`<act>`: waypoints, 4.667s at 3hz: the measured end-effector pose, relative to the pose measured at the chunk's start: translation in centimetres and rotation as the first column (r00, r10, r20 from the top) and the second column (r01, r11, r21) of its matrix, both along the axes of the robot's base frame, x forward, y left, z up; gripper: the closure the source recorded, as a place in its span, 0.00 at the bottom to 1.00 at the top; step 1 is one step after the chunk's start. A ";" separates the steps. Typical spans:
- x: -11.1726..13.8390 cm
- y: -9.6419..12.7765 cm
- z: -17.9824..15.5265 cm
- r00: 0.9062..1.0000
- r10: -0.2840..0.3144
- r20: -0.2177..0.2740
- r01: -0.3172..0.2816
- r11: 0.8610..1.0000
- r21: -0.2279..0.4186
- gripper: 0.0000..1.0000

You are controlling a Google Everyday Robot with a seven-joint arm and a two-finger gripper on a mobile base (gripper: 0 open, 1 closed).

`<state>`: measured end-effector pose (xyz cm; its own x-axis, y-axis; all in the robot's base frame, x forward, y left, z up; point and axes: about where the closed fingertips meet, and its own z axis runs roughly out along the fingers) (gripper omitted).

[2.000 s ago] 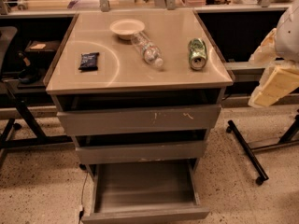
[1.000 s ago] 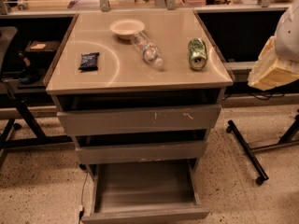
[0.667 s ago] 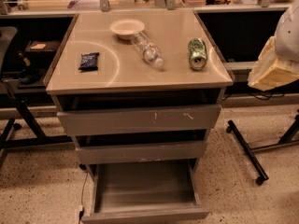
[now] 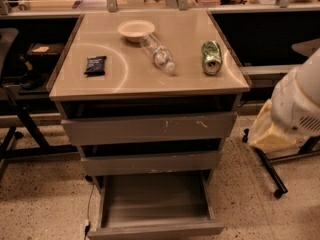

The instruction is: Close bottom drawer

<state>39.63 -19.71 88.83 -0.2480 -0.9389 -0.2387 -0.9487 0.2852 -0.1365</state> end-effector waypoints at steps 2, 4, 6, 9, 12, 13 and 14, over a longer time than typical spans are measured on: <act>-4.5 1.3 -11.1 0.985 0.004 -0.171 -0.003 1.000 0.006 1.00; -5.7 1.5 -15.4 0.972 -0.009 -0.233 0.024 0.998 0.058 1.00; -8.1 1.8 -31.4 0.910 -0.045 -0.413 0.100 0.988 0.115 1.00; -9.2 1.9 -37.1 0.875 -0.059 -0.481 0.144 0.979 0.143 1.00; -6.1 5.2 -49.5 0.885 0.031 -0.465 0.157 0.920 0.360 1.00; -6.5 5.5 -50.3 0.878 0.041 -0.476 0.157 0.916 0.369 1.00; -6.5 5.5 -50.1 0.879 0.039 -0.475 0.157 0.917 0.366 1.00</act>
Offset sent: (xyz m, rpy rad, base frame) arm -0.0201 0.0128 -0.0681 0.0205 0.0921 -0.0005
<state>33.14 -14.23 38.70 -0.4729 -0.7763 -0.4169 -0.8506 0.2787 0.4458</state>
